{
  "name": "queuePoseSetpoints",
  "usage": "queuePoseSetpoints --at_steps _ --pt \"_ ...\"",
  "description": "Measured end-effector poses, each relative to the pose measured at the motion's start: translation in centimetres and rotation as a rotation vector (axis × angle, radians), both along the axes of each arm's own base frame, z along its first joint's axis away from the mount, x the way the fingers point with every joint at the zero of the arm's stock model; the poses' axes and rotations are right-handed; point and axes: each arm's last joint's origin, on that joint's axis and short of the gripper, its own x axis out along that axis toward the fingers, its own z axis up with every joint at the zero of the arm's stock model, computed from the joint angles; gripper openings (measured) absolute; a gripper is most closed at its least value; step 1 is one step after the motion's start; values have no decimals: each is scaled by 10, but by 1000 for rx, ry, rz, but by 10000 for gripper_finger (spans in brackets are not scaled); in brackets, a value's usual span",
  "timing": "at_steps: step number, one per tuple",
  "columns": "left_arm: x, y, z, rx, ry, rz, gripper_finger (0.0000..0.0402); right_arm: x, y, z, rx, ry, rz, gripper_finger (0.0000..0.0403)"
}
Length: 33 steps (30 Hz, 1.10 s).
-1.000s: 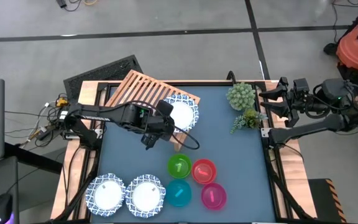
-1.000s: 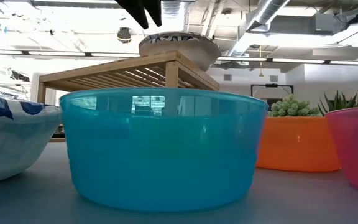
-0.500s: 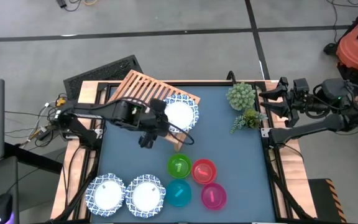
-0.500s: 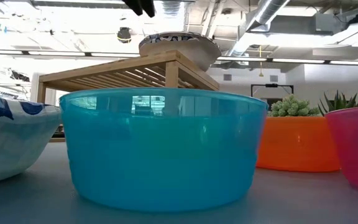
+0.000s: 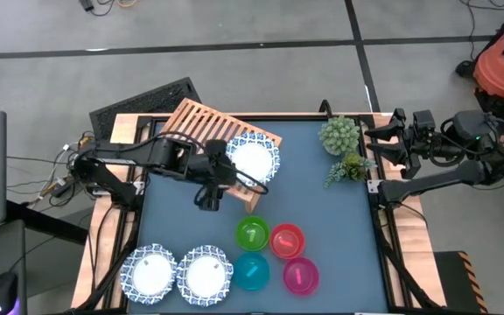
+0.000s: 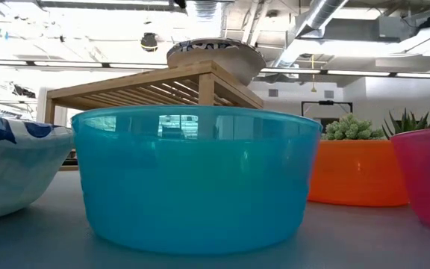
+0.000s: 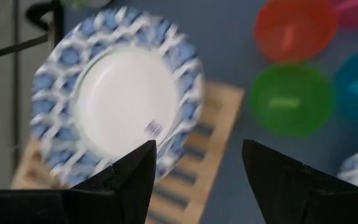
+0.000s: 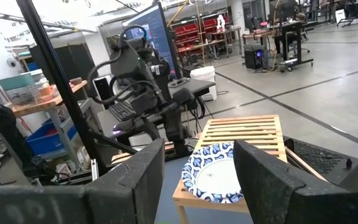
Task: Place and stack bowls onto a shelf
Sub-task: Stack the blue and white bowl on top of the blue and white bowl on the shelf
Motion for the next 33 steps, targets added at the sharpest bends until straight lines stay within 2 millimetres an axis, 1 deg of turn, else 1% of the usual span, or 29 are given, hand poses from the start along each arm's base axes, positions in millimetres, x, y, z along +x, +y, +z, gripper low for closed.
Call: queuePoseSetpoints --at_steps 4,7,10,13,18,21,24,29,33 --pt "6 -3 4 -81 -72 -34 226 0 0 0 0 0 0 218" --pt "2 -4 13 -150 -133 -54 226 0 0 0 0 0 0 218" --pt "-11 -4 28 -205 -207 -60 226 0 0 0 0 1 0 218" --pt "-26 -7 39 -251 -235 -44 226 0 0 -2 -1 16 1 218" --pt "-52 -25 40 -356 -128 -39 226 0 0 -6 16 63 1 218" --pt "-64 -43 31 -398 0 -4 226 0 0 -7 16 69 1 218" --pt "-72 -64 17 -428 110 28 226 0 0 -7 16 71 2 218" --pt "-83 -101 -19 -413 229 15 226 0 0 -8 9 82 2 218" --pt "-88 -121 -53 -377 286 -3 226 0 0 -8 7 84 0 218"
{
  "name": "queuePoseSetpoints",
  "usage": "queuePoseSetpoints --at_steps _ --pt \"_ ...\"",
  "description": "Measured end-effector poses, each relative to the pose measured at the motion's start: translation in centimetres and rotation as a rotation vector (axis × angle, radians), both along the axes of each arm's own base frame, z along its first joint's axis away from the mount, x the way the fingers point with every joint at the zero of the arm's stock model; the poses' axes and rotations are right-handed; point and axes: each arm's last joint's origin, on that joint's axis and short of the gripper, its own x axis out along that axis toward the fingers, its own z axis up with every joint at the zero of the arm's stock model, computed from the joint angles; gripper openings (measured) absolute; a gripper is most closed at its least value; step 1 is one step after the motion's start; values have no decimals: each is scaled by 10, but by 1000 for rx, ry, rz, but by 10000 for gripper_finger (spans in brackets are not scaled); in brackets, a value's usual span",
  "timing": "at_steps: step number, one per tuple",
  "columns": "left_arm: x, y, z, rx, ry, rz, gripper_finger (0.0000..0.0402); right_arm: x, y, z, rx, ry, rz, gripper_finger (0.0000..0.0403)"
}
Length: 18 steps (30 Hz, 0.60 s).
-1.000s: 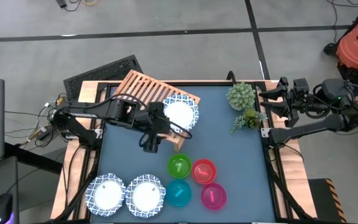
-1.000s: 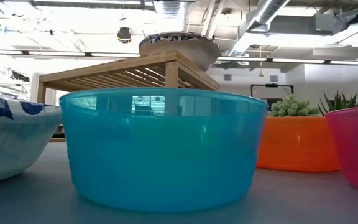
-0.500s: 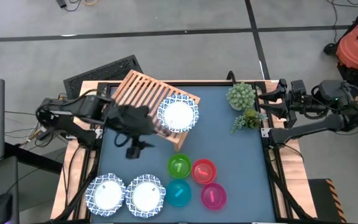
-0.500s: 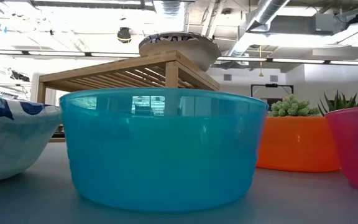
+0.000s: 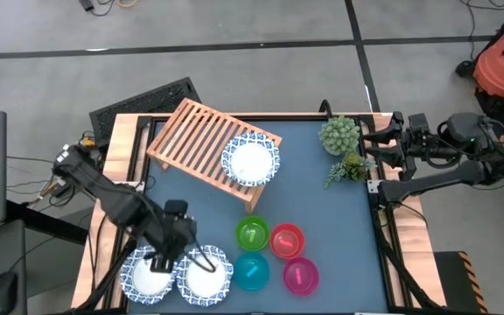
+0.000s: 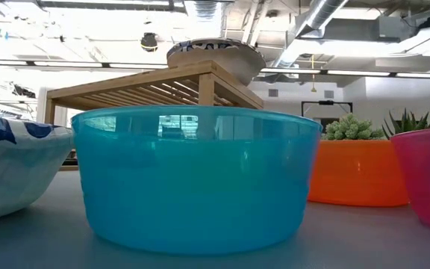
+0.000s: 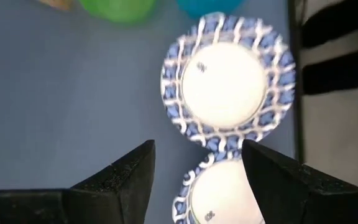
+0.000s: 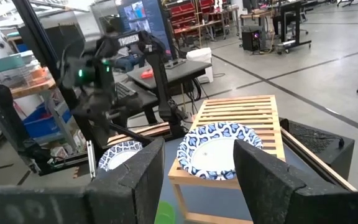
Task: Place and stack bowls onto a shelf
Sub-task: Stack the blue and white bowl on top of the blue and white bowl on the shelf
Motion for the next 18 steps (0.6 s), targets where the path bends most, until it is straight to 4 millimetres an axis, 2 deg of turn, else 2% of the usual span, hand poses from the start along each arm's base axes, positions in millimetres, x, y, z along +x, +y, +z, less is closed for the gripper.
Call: queuePoseSetpoints --at_steps 5,9,13,18 --pt "-7 -13 -44 -24 106 -46 226 0 0 0 0 0 -2 218" --pt "-13 -19 -69 -49 163 -99 226 0 -1 0 6 -1 -25 218" --pt "-10 -23 -80 -74 115 -85 226 0 -1 0 23 -3 -29 218" --pt "2 -20 -82 -66 -14 61 226 0 -1 0 34 -5 -34 218"
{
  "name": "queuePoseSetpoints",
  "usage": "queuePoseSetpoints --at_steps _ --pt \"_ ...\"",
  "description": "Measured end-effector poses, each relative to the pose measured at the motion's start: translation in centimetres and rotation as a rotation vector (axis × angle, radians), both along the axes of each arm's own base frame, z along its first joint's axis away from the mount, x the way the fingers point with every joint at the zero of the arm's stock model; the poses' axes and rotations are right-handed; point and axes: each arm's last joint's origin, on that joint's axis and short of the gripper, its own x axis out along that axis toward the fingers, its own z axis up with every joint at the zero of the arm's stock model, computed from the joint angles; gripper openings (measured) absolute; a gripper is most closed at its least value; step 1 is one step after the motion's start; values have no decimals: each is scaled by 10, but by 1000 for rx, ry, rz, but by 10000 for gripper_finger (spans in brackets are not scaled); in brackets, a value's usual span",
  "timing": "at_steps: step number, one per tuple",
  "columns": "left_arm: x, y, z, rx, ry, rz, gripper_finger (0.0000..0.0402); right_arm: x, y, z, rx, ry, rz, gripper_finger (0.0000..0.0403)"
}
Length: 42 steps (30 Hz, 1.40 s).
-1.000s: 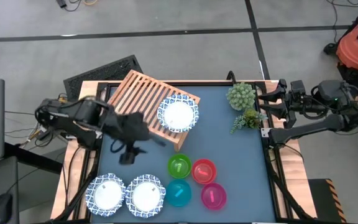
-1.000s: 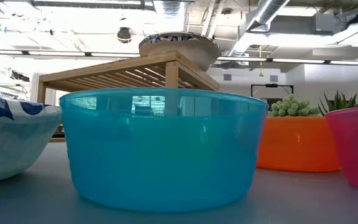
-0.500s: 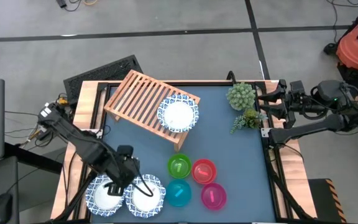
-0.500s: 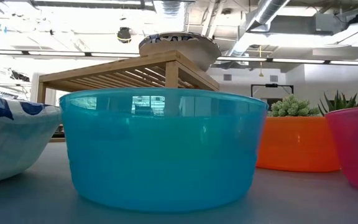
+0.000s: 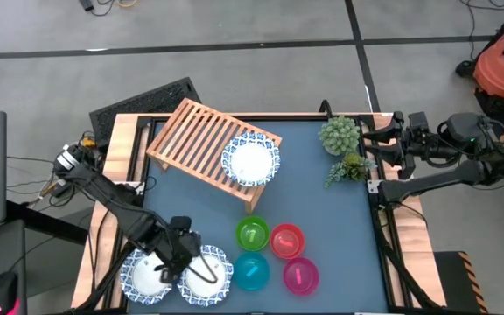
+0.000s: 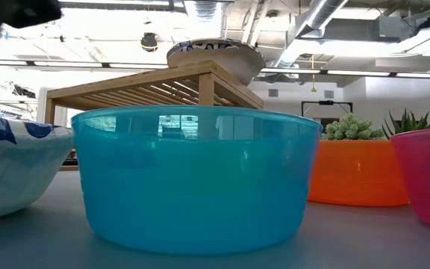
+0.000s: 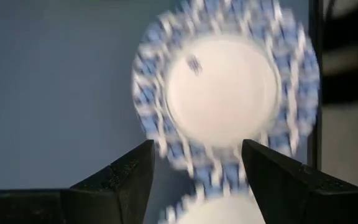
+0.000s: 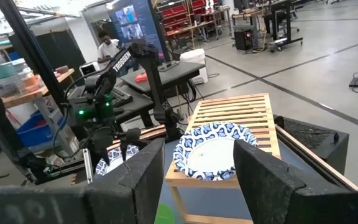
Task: Place and stack bowls onto a shelf
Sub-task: Stack the blue and white bowl on top of the blue and white bowl on the shelf
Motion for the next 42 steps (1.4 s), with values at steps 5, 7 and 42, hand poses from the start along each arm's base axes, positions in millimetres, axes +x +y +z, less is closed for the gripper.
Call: queuePoseSetpoints --at_steps 5,7,42 --pt "6 7 -15 -17 -18 85 226 0 0 0 8 -1 -1 218" --pt "6 12 -25 -16 -4 128 226 0 0 0 20 -1 -3 218" --pt "4 34 -95 -146 -43 234 178 -1 0 -6 43 55 6 218"
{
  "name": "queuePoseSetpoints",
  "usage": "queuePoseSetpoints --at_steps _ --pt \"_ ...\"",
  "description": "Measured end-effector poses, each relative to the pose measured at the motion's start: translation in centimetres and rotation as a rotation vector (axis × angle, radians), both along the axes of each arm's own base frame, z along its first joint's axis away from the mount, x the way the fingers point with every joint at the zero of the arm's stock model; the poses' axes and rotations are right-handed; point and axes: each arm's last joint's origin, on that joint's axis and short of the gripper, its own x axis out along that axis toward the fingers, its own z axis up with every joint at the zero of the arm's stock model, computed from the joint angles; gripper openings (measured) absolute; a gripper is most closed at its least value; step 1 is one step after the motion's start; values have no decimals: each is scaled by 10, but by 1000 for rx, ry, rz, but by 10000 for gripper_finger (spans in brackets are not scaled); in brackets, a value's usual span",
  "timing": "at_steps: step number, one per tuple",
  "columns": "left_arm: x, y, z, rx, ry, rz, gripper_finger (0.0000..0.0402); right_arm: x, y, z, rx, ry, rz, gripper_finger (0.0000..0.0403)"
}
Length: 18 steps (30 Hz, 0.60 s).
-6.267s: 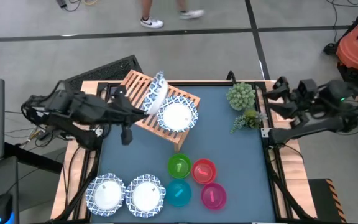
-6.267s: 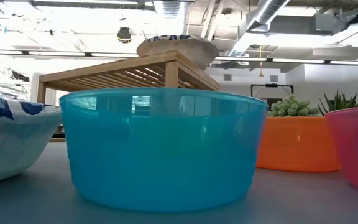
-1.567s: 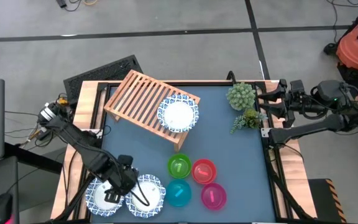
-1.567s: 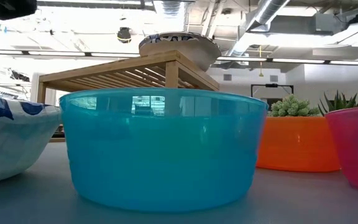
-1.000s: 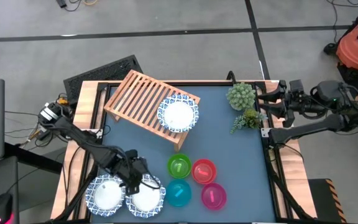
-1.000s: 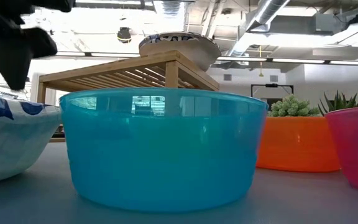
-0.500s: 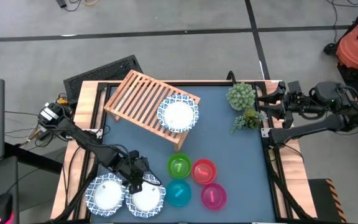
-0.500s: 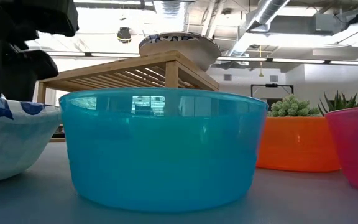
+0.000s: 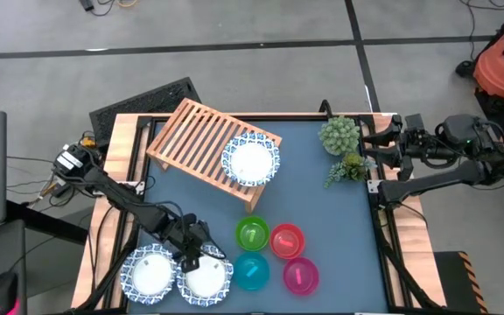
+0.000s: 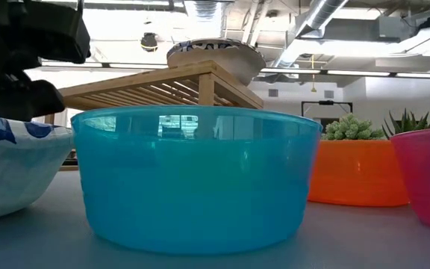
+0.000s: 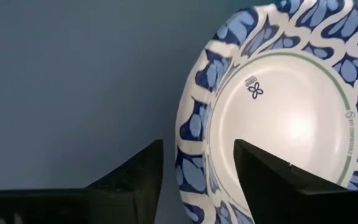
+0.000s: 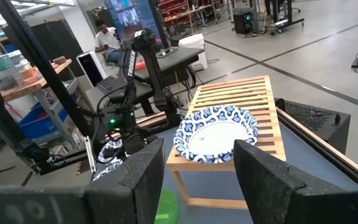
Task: Place and stack bowls onto a shelf
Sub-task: Stack the blue and white bowl on top of the blue and white bowl on the shelf
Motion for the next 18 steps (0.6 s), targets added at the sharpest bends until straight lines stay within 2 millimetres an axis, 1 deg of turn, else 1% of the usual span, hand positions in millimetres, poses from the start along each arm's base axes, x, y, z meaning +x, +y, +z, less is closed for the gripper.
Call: queuePoseSetpoints --at_steps 3,5,7,13,14,18 --pt "1 2 0 -21 14 5 160 0 0 0 0 0 0 218" --pt "2 3 0 -30 20 3 140 0 0 0 0 0 0 218" --pt "3 5 0 -29 18 8 113 0 0 0 0 -1 0 218" --pt "8 15 0 -30 14 47 17 0 0 0 1 -1 -1 218" --pt "9 16 0 -31 14 54 10 0 0 0 1 -1 0 218" --pt "12 21 0 -34 15 80 8 0 0 0 1 -1 0 218"
